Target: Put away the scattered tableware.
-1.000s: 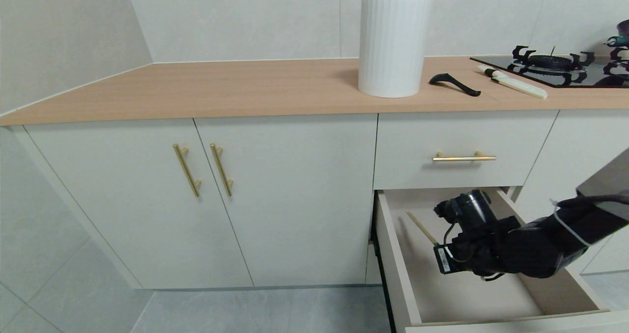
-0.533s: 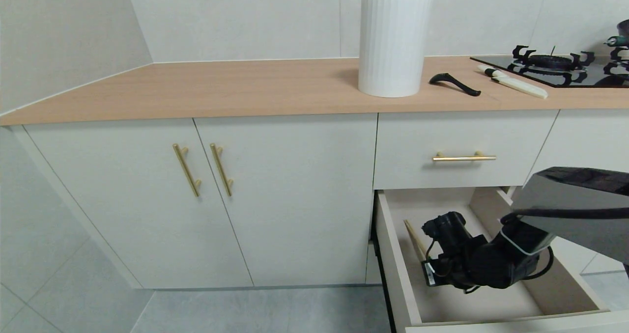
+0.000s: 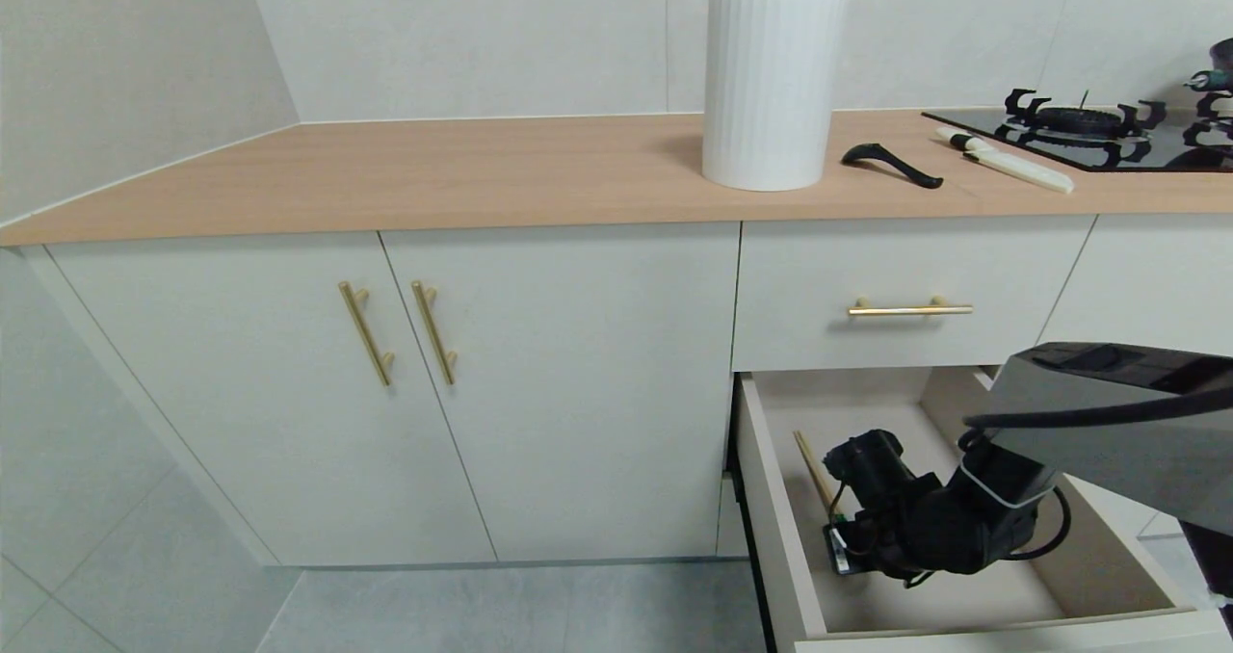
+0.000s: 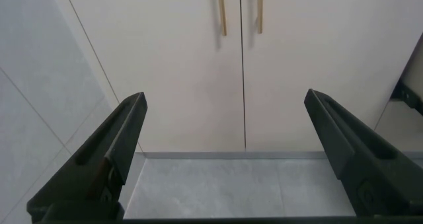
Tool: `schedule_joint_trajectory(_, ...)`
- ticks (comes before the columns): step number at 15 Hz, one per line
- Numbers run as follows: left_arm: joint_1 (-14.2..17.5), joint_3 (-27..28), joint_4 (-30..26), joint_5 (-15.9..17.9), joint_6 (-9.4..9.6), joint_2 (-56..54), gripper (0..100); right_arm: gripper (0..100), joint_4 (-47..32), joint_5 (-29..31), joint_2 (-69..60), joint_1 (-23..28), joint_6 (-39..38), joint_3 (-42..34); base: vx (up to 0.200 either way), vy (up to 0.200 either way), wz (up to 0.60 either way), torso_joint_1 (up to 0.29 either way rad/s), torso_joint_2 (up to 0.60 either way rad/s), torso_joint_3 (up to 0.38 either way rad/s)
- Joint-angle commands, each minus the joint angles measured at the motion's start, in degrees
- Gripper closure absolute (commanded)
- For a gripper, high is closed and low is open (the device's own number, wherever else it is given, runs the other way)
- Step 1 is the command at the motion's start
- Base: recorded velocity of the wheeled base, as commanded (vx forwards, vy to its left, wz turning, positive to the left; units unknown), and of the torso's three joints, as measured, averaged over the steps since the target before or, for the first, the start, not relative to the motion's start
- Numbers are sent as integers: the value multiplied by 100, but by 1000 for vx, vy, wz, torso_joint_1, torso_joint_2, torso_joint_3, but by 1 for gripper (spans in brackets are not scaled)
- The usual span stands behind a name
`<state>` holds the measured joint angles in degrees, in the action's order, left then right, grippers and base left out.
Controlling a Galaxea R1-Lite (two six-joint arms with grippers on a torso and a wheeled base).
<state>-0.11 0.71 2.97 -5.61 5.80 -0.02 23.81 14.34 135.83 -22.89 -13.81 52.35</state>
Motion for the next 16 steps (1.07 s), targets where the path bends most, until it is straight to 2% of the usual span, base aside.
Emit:
schedule_joint_trajectory(1, 2, 0, 1, -2, 0, 2, 0, 100, 1, -1, -4, -5, -7, 4, 0, 0, 0, 0, 0, 0)
schedule_joint_trajectory(5, 2, 0, 1, -2, 0, 2, 0, 100, 1, -1, -4, -13, -7, 4, 0, 0, 0, 0, 0, 0)
schedule_joint_trajectory(6, 2, 0, 1, -2, 0, 2, 0, 0, 1, -1, -4, -13, -7, 12, 0, 0, 0, 0, 0, 0)
schedule_joint_trajectory(12, 2, 0, 1, -2, 0, 2, 0, 0, 1, -1, -83, -13, -16, 21, 0, 0, 0, 0, 0, 0)
schedule_joint_trajectory(16, 2, 0, 1, -2, 0, 2, 0, 0, -61, -36, -1287, 4, -43, -357, 0, 0, 0, 0, 0, 0)
